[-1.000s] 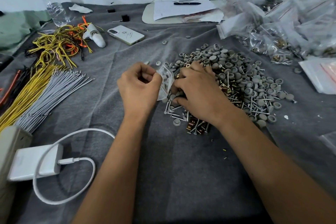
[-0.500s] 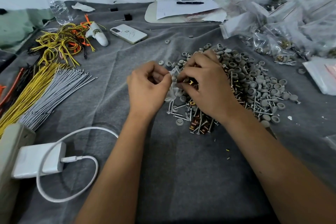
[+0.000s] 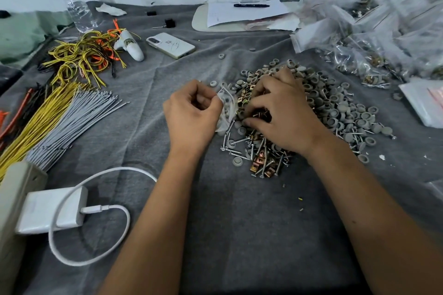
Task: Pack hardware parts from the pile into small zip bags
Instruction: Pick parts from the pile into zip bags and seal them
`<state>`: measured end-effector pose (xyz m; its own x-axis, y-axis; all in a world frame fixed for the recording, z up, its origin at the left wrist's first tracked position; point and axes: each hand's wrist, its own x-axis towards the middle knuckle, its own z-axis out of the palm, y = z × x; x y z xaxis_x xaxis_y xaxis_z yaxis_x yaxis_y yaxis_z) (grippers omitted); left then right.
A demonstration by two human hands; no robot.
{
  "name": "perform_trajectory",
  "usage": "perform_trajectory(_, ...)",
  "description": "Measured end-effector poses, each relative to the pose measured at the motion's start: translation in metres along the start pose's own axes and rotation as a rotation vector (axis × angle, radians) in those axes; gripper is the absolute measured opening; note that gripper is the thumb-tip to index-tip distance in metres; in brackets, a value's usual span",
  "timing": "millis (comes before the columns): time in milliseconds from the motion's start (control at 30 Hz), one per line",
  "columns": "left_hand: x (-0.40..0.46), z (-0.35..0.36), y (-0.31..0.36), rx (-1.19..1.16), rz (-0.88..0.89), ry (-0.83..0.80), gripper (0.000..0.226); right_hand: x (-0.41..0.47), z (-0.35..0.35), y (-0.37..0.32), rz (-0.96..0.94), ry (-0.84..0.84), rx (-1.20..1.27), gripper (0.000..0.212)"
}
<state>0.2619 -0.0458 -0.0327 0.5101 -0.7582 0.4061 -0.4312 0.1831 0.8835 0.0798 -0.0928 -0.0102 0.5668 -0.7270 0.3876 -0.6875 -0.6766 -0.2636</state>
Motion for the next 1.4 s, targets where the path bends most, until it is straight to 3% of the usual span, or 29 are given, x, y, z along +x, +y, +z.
perform_trajectory(167, 0.0, -0.001, 0.002, 0.015, -0.027, 0.041, 0.01, -0.001, 0.002, -0.008, 0.01, -0.1, -0.151, 0.032)
perform_trajectory(300, 0.0, -0.001, 0.002, 0.026, -0.029, 0.042, 0.012, 0.0, 0.009, -0.012, 0.011, -0.031, -0.158, 0.024)
perform_trajectory(600, -0.002, 0.0, 0.003, 0.018, 0.006, -0.002, 0.012, 0.001, 0.003, -0.006, 0.033, 0.251, 0.293, 0.011)
perform_trajectory(1000, -0.001, 0.001, 0.003, 0.023, -0.012, 0.008, 0.015, 0.001, 0.001, -0.007, 0.142, 0.172, 0.431, 0.013)
perform_trajectory(1400, 0.003, -0.009, 0.004, 0.011, -0.071, 0.264, 0.003, -0.002, 0.0, -0.009, -0.082, -0.032, 0.265, 0.012)
